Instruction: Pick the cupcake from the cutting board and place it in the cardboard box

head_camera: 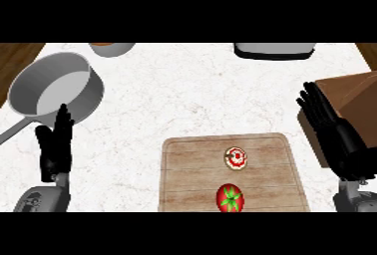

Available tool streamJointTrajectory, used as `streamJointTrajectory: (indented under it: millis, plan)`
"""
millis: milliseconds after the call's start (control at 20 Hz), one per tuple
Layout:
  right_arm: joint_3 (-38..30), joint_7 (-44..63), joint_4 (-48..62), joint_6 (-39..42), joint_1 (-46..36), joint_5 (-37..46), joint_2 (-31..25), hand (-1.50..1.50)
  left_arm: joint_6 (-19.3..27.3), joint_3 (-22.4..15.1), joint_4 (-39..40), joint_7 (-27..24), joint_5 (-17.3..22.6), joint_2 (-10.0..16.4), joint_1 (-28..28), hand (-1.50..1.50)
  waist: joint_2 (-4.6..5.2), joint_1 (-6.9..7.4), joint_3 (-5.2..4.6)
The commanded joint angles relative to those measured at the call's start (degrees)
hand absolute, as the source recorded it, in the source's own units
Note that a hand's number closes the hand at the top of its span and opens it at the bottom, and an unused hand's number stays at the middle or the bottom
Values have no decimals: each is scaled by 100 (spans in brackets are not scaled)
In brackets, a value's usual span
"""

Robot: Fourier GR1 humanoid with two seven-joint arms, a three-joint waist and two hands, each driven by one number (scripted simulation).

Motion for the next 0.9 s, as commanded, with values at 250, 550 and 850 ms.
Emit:
streamJointTrajectory:
  millis: [250, 550, 850]
  plan:
    - [-733, 125, -1359, -261, -1165, 196, -700, -150, -1540, -1002, -958, -890, -433, 810, -562, 0, -67, -583, -172]
    - [-598, 82, -1742, 307, -133, 1217, -1608, -150, -2432, -1045, -1071, -1176, 13, 908, -451, 0, 81, -348, -147]
    - [-73, -408, -1991, 802, -135, 2232, -2177, -150, -2618, -785, -1376, -906, 161, 1116, -584, 0, 82, -264, -148]
